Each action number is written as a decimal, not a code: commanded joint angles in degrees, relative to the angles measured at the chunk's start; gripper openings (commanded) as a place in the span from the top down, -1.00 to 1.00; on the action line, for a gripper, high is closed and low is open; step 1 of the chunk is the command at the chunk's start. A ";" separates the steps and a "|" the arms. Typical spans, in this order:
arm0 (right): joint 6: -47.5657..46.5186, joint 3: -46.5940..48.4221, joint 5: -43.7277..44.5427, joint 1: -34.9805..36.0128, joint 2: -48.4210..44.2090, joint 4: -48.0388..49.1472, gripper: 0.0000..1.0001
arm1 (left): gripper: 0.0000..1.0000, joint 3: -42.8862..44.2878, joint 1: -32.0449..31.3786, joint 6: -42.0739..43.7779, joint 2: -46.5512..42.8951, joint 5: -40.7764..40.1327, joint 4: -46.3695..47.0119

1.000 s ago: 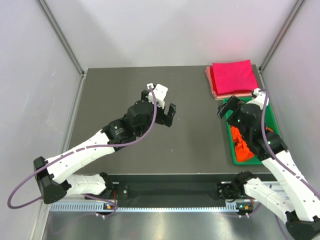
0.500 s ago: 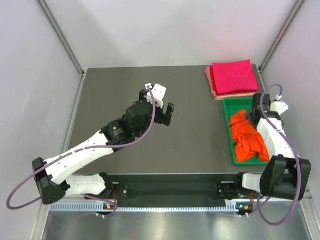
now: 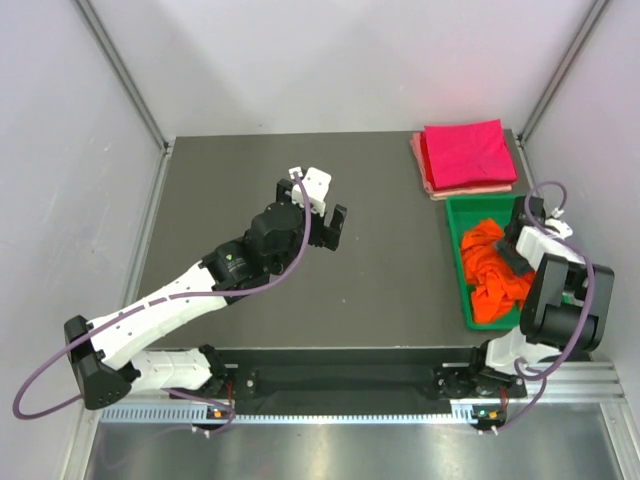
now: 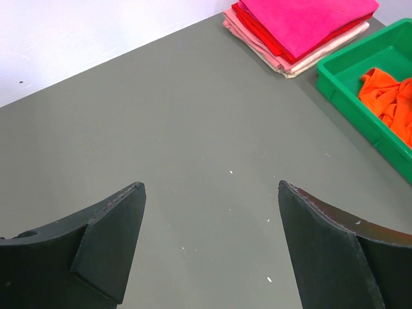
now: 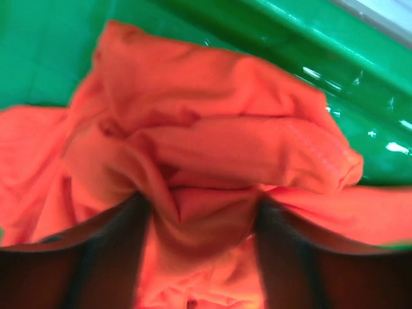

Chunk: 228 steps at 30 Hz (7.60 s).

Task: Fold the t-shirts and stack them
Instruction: Grab the tshirt from the pile, then move the tshirt to the center of the board, then flatten the tshirt out

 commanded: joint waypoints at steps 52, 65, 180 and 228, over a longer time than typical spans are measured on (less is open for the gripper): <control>-11.76 10.60 -14.45 38.66 -3.28 2.36 0.17 | -0.38 -10.13 9.45 -31.19 11.09 15.67 -3.53; -10.88 3.13 -14.19 35.33 -8.28 4.03 0.24 | -0.13 4.54 -0.72 -13.27 27.18 13.49 -4.49; -10.89 28.62 -28.77 25.12 -18.46 -8.91 1.00 | 1.00 16.96 42.41 -28.99 4.29 27.88 -27.90; -5.70 -16.48 -20.34 32.16 -35.27 -3.44 1.00 | 0.46 -35.79 42.41 -58.97 -7.97 9.96 -31.03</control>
